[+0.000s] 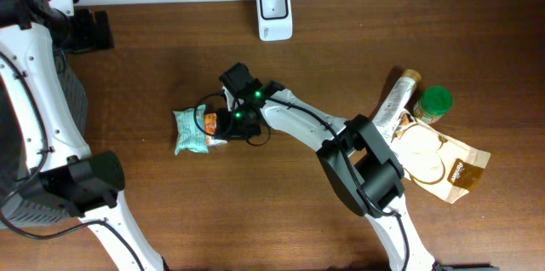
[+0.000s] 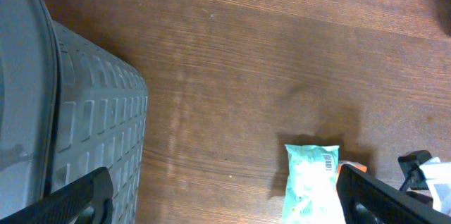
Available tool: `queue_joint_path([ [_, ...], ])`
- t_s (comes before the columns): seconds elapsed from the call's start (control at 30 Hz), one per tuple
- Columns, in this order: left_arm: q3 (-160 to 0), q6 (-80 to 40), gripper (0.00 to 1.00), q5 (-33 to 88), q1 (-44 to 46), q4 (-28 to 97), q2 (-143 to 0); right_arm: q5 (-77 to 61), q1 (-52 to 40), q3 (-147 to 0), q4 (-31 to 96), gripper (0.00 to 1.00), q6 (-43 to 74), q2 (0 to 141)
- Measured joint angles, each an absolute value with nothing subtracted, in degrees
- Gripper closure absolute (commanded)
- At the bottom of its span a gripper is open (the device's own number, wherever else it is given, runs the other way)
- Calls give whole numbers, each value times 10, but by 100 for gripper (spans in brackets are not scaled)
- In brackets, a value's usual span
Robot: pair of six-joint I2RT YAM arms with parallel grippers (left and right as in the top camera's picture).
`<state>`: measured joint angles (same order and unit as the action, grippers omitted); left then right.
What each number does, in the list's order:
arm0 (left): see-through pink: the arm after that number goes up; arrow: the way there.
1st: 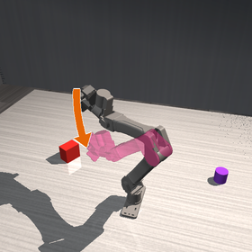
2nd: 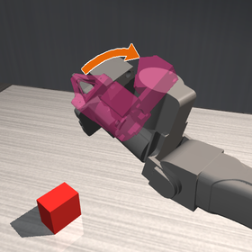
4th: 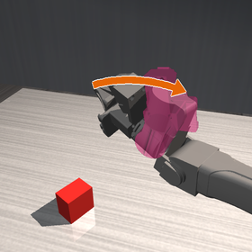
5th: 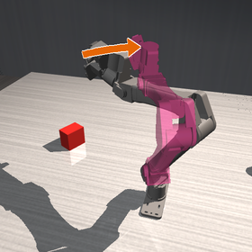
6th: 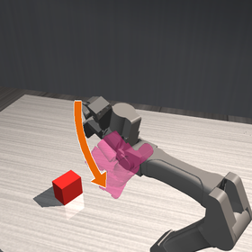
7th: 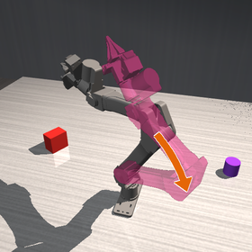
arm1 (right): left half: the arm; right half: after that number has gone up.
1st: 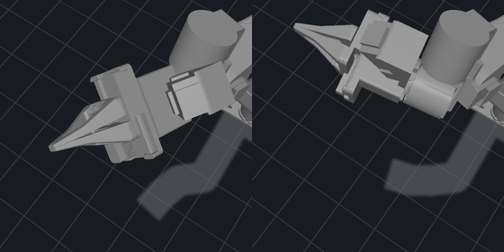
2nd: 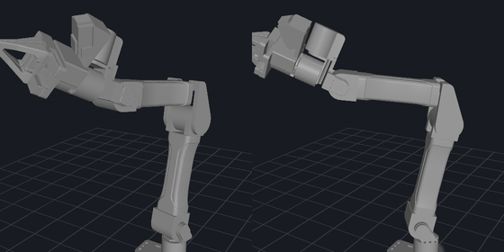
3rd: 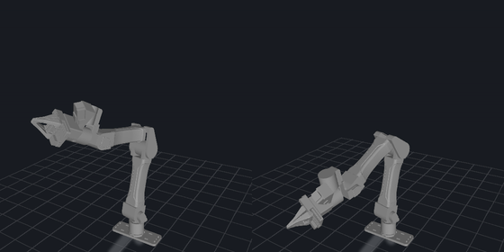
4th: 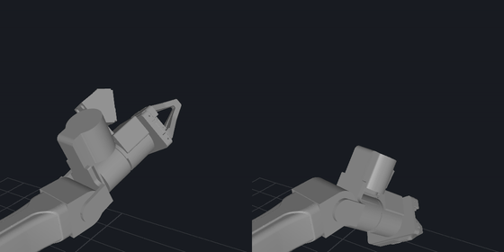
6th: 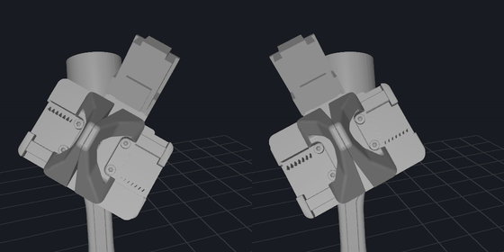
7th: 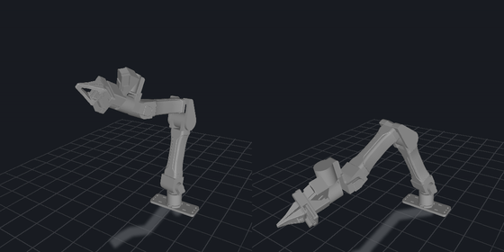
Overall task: Scan the item barcode
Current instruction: 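Reach the right gripper to the orange juice box and grasp it, then lift the juice box and hold it in front of the scanner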
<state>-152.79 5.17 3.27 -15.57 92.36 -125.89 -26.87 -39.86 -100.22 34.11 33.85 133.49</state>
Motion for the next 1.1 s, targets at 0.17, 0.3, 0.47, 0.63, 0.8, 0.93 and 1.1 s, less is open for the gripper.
queue_joint_path([
  [0.17,-1528,52,1,33,-156,923,-1259,-288,-390,-1009,385,96,332,1338],
  [0.3,-1528,52,1,33,-156,923,-1259,-341,-329,-1018,498,96,235,1338],
  [0.47,-1528,52,1,33,-156,923,-1259,-323,-264,-1050,650,95,101,1325],
  [0.63,-1528,52,1,33,-156,923,-1259,-497,-256,-1052,654,96,11,1319],
  [0.8,-1528,52,1,33,-156,923,-1259,-676,-212,-1052,659,96,-24,1304],
  [0.93,-1528,52,1,33,-156,923,-1259,-822,-143,-1058,669,96,-23,1279],
  [1.1,-1528,52,1,33,-156,924,-1259,-860,-93,-1060,714,96,-13,1271],
])
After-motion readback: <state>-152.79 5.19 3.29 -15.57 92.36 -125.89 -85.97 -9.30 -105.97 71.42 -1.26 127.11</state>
